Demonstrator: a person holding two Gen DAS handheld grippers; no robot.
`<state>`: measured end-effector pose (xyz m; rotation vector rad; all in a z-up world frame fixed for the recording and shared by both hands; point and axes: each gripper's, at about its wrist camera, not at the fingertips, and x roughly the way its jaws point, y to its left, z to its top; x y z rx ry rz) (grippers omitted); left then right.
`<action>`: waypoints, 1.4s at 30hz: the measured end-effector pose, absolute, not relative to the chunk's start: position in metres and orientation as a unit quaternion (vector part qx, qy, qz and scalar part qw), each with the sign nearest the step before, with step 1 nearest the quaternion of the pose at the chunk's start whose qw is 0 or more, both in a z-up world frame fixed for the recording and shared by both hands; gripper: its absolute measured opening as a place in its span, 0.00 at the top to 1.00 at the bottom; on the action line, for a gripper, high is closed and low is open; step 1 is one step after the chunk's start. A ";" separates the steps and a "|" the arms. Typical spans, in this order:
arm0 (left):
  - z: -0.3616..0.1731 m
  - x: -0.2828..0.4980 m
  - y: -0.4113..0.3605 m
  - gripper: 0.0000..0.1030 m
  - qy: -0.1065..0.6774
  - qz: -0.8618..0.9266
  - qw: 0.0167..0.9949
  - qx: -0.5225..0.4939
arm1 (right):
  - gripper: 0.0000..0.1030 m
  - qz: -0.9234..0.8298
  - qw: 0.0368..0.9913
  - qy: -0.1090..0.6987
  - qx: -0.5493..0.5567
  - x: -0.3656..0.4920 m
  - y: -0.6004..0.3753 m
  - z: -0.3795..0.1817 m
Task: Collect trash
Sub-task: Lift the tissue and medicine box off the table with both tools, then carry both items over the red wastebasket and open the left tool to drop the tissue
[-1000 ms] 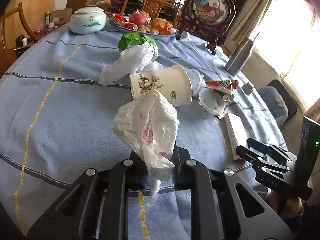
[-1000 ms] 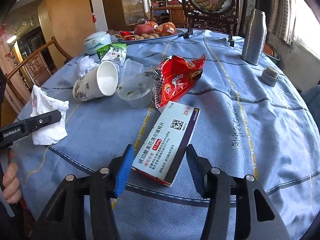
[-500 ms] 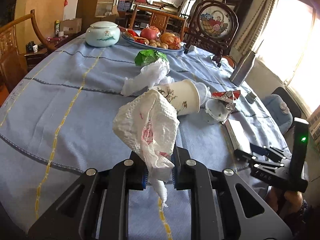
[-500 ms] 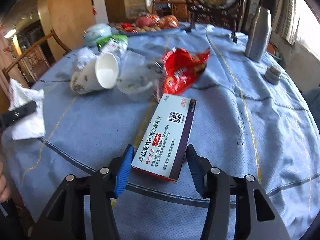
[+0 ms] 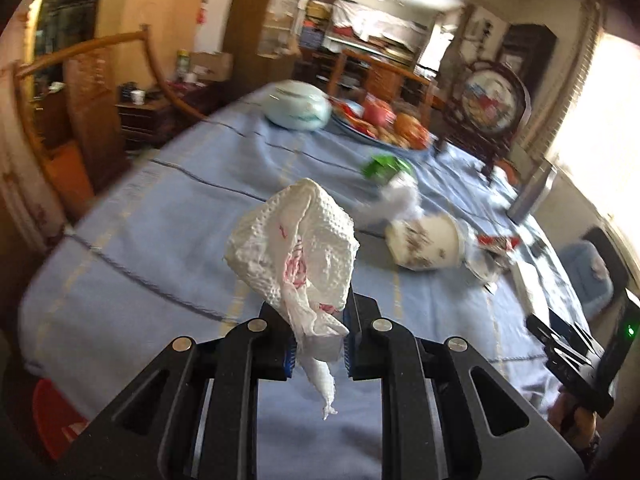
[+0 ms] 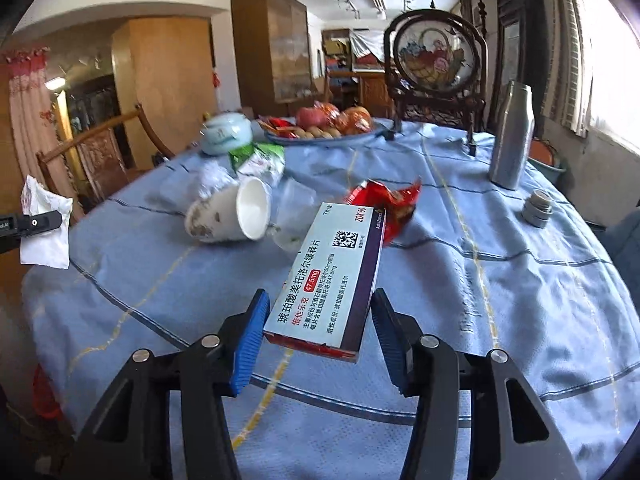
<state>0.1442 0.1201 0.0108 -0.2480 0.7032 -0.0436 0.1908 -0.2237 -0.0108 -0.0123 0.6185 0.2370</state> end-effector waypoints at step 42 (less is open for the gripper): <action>-0.119 -0.120 0.405 0.09 0.321 0.396 0.809 -0.292 | 0.49 0.507 0.752 0.390 -0.158 0.074 0.198 -0.002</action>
